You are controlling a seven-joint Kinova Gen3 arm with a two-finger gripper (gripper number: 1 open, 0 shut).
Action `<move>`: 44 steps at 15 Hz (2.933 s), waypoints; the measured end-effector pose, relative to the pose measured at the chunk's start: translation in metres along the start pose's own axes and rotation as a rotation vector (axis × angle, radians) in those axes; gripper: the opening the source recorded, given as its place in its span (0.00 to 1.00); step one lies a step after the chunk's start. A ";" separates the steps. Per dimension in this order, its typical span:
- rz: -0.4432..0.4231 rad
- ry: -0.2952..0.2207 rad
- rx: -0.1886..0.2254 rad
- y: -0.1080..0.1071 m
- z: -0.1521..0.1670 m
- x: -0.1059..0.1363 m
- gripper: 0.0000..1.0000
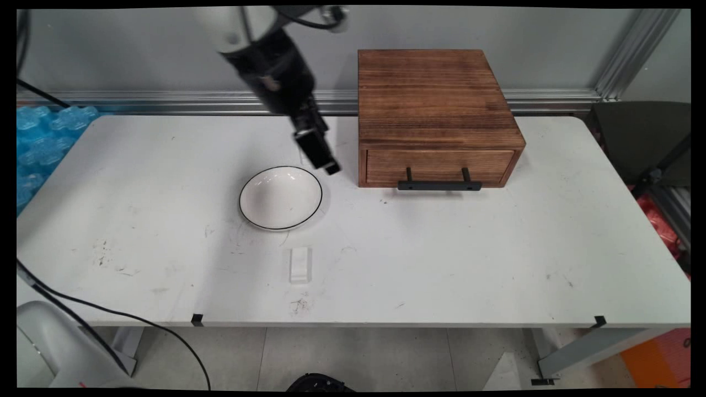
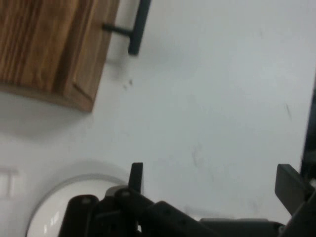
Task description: Open the drawer
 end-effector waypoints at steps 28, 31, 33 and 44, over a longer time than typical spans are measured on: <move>0.128 -0.061 0.029 0.000 0.275 0.158 1.00; 0.140 -0.067 0.026 0.001 0.284 0.159 1.00; 0.150 -0.072 0.020 0.004 0.290 0.160 1.00; 0.192 -0.089 -0.035 0.039 0.291 0.152 1.00</move>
